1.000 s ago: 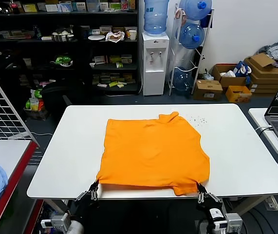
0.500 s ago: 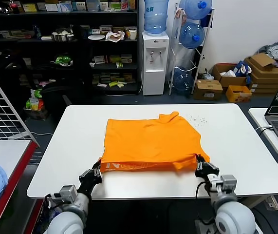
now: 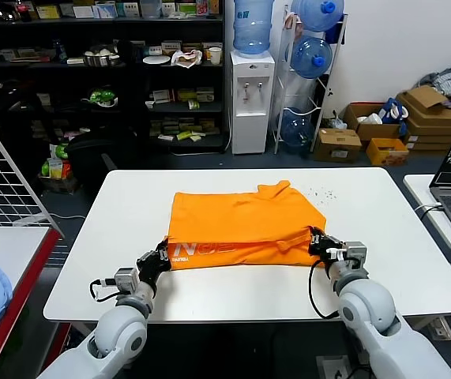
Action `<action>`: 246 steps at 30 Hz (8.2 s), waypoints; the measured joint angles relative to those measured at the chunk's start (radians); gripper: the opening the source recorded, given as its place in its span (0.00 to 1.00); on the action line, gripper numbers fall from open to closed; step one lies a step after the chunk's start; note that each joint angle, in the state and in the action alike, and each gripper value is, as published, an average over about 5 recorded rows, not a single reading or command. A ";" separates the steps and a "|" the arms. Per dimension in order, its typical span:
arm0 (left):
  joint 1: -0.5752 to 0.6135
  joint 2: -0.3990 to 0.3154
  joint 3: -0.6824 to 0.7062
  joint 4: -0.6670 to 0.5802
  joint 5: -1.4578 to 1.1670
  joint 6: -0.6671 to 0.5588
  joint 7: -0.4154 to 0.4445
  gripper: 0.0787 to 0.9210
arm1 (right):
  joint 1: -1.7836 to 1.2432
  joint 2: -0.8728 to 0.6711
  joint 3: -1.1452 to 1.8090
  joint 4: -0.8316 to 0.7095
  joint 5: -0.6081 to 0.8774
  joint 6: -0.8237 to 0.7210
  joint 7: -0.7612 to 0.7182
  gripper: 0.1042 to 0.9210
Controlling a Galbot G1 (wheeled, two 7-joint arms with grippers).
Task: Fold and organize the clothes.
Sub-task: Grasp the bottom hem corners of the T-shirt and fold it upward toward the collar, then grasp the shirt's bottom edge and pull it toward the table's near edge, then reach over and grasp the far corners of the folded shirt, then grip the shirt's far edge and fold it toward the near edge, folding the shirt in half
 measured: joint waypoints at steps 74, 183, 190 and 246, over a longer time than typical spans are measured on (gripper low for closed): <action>0.107 0.009 -0.008 -0.003 -0.033 0.060 0.045 0.29 | -0.204 -0.063 0.167 -0.075 -0.006 0.007 -0.263 0.19; -0.479 -0.028 0.215 0.483 -0.286 0.221 0.278 0.51 | 0.588 0.179 -0.185 -0.685 0.134 -0.244 -0.083 0.32; -0.474 -0.033 0.216 0.490 -0.270 0.210 0.275 0.27 | 0.578 0.173 -0.184 -0.674 0.143 -0.244 -0.084 0.08; 0.003 0.180 -0.022 -0.121 -0.246 0.172 0.162 0.02 | 0.020 -0.185 0.069 0.098 0.381 -0.244 0.094 0.02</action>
